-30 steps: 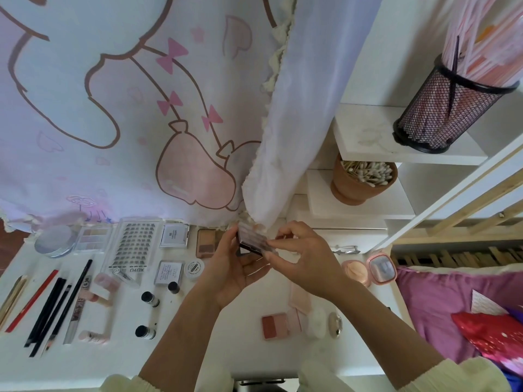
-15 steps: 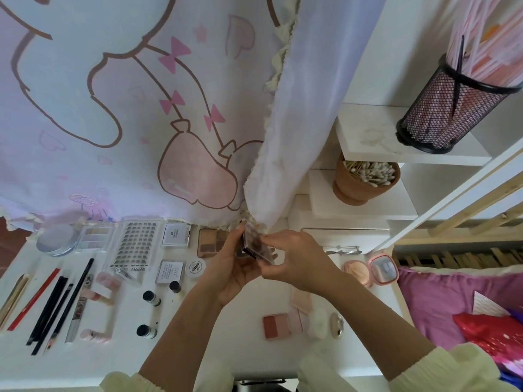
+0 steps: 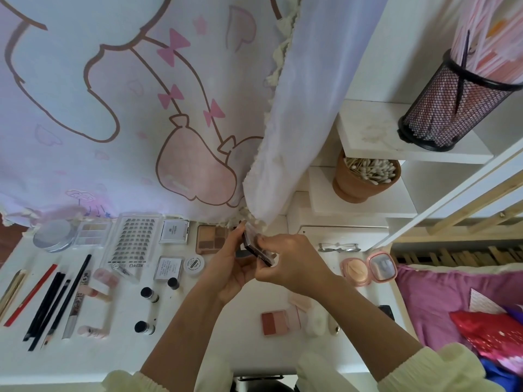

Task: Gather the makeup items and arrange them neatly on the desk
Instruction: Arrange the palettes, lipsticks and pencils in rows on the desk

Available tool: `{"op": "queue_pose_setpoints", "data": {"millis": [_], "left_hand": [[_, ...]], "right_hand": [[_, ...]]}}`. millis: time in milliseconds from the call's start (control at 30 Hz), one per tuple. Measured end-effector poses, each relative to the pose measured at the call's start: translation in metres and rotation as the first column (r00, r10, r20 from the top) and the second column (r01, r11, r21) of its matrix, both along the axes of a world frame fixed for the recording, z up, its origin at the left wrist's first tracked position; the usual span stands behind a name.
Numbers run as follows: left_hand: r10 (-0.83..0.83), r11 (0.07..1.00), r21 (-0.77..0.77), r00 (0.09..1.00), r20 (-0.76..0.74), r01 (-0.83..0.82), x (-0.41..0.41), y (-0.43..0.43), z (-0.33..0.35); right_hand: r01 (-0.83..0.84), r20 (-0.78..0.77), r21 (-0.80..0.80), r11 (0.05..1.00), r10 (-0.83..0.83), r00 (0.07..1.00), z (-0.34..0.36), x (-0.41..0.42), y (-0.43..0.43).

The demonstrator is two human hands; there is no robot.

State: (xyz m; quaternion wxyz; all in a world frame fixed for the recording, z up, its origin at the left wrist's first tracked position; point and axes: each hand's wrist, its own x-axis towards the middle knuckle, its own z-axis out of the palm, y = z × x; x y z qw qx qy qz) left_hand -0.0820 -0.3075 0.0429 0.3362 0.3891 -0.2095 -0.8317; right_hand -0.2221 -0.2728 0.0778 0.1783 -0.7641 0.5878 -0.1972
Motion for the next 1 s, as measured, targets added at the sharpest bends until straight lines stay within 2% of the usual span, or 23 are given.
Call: {"op": "queue_pose_setpoints", "data": {"millis": [267, 400, 533, 733, 867, 1000], "left_hand": [[-0.003, 1.0, 0.015, 1.0, 0.003, 0.003, 0.0, -0.002, 0.0], [0.01, 0.998, 0.066, 1.0, -0.026, -0.008, 0.0, 0.0, -0.002], [0.022, 0.997, 0.077, 0.999, -0.045, -0.019, -0.002, 0.001, -0.002], [0.037, 0.995, 0.098, 0.997, -0.065, -0.031, -0.002, 0.0, -0.006], [0.01, 0.995, 0.104, 0.996, -0.094, 0.0, -0.001, 0.001, -0.006], [-0.045, 0.983, 0.171, 0.99, -0.134, 0.068, 0.001, 0.003, -0.007]], "right_hand": [[-0.002, 0.013, -0.015, 1.0, 0.002, 1.0, 0.001, -0.001, 0.001], [0.082, 0.038, -0.028, 0.996, -0.081, 0.996, -0.001, -0.008, -0.004], [0.037, -0.012, -0.007, 0.999, -0.037, 0.999, 0.003, -0.006, -0.002], [0.054, 0.074, -0.088, 0.995, -0.048, 0.996, 0.0, -0.006, 0.001], [0.027, 0.037, -0.141, 0.99, -0.022, 0.999, 0.0, -0.008, 0.002], [0.16, 0.123, -0.138, 0.978, -0.143, 0.982, -0.003, -0.022, -0.005]]}}
